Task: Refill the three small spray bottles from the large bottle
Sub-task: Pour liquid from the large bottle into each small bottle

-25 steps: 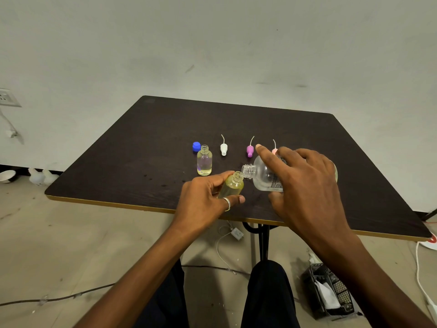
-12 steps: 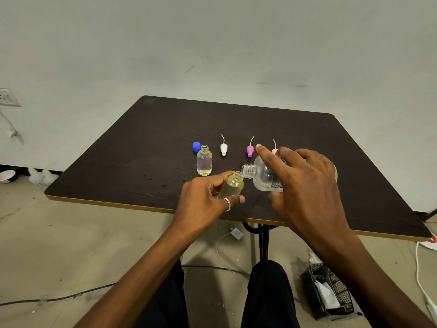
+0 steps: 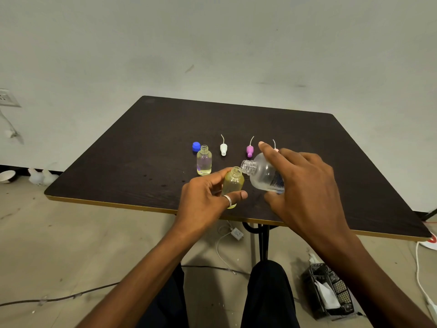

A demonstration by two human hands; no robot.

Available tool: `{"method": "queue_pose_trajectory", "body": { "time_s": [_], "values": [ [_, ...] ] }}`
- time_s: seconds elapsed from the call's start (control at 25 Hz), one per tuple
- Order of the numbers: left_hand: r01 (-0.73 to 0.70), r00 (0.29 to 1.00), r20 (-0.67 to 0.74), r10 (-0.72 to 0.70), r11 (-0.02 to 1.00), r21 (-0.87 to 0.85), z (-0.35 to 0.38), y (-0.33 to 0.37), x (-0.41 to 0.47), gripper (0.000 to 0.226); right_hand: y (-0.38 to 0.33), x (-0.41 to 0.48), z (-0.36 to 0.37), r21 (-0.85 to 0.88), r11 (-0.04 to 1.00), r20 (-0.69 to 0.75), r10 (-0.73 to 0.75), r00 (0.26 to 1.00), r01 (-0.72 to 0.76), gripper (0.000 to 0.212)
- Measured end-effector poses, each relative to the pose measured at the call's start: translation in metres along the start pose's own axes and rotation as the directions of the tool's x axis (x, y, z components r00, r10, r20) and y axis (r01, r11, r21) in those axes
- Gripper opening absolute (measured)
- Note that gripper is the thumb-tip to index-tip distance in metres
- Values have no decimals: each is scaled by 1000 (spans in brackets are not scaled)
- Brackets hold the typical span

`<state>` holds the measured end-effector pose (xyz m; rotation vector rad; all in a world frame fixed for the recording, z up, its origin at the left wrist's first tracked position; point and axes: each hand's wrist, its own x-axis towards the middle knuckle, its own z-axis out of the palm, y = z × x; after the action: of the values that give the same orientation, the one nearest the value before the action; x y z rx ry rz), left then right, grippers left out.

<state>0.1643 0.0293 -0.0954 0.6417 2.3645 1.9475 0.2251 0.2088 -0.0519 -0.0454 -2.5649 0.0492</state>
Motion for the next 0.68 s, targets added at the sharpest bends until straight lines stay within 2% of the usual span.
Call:
{"method": "queue_pose_trajectory", "body": {
  "time_s": [0.2,0.4,0.56,0.68],
  "values": [
    [-7,1000,-10,7,999,-48,1,4,1,50,-3,3,-8,241,964,93,91,992,-111,90],
    [13,999,-37,-13,1000,-15,3,0,3,53,10,6,-12,475,848,175,172,969,-236,86],
    [49,994,-97,-47,999,18,5,-9,15,49,24,12,-21,598,743,162,256,953,-301,84],
    [80,988,-136,-76,997,20,19,-22,32,49,35,16,-31,621,721,115,306,945,-309,81]
  ]
}}
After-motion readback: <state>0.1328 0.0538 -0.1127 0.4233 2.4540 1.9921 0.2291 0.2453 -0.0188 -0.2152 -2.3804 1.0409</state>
